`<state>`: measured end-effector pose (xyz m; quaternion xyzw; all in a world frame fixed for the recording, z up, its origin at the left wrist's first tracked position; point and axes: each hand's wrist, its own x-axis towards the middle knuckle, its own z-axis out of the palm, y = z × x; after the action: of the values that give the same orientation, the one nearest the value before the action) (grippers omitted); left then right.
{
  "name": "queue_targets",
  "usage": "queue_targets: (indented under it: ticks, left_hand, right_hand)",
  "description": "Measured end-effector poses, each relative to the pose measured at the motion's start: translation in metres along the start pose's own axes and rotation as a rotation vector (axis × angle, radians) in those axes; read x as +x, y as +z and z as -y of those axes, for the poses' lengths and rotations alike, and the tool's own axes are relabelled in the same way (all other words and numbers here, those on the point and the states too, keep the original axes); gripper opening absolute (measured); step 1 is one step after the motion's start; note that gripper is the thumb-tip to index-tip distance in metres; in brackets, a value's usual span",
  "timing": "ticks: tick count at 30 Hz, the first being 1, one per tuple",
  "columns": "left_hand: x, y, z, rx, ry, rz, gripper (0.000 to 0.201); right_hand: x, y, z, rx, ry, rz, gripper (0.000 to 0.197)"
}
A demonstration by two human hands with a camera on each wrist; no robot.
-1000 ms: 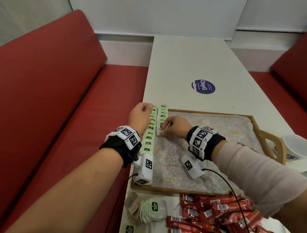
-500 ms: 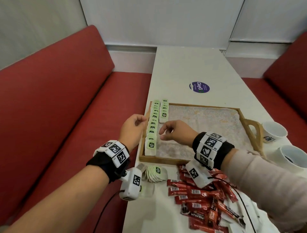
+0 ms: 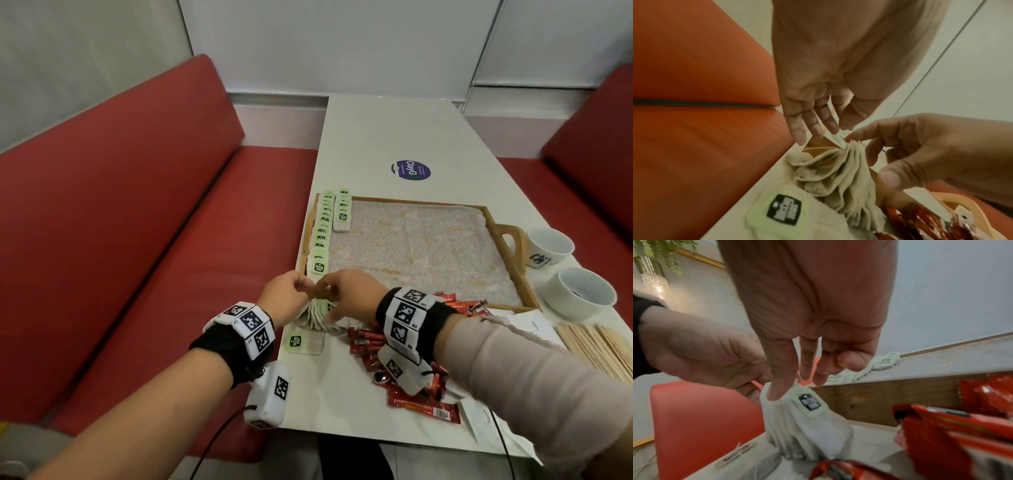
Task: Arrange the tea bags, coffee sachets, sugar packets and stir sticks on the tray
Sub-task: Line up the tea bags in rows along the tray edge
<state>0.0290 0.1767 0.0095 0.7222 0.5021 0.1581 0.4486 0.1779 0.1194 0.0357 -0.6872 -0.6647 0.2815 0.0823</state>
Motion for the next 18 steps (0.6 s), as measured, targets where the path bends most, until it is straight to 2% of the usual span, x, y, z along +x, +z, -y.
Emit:
queue_targets:
  ticks: [4, 9, 14, 18]
  left_hand:
    - [-0.010, 0.003, 0.001, 0.084, -0.014, 0.035, 0.021]
    - [-0.014, 0.006, 0.010, 0.201, -0.072, 0.047, 0.040]
    - [-0.015, 0.010, 0.017, 0.238, -0.088, 0.110, 0.046]
    - [-0.015, 0.015, 0.016, 0.239, -0.064, 0.120, 0.050]
  right_hand:
    - [0.001, 0.006, 0.005, -0.025, 0.031, -0.032, 0.063]
    - [0.001, 0.015, 0.008, -0.136, 0.052, -0.011, 0.059]
    - [0.000, 0.013, 0.004, -0.118, 0.076, -0.031, 0.044]
    - [-0.002, 0.005, -0.001, -0.090, 0.085, 0.029, 0.050]
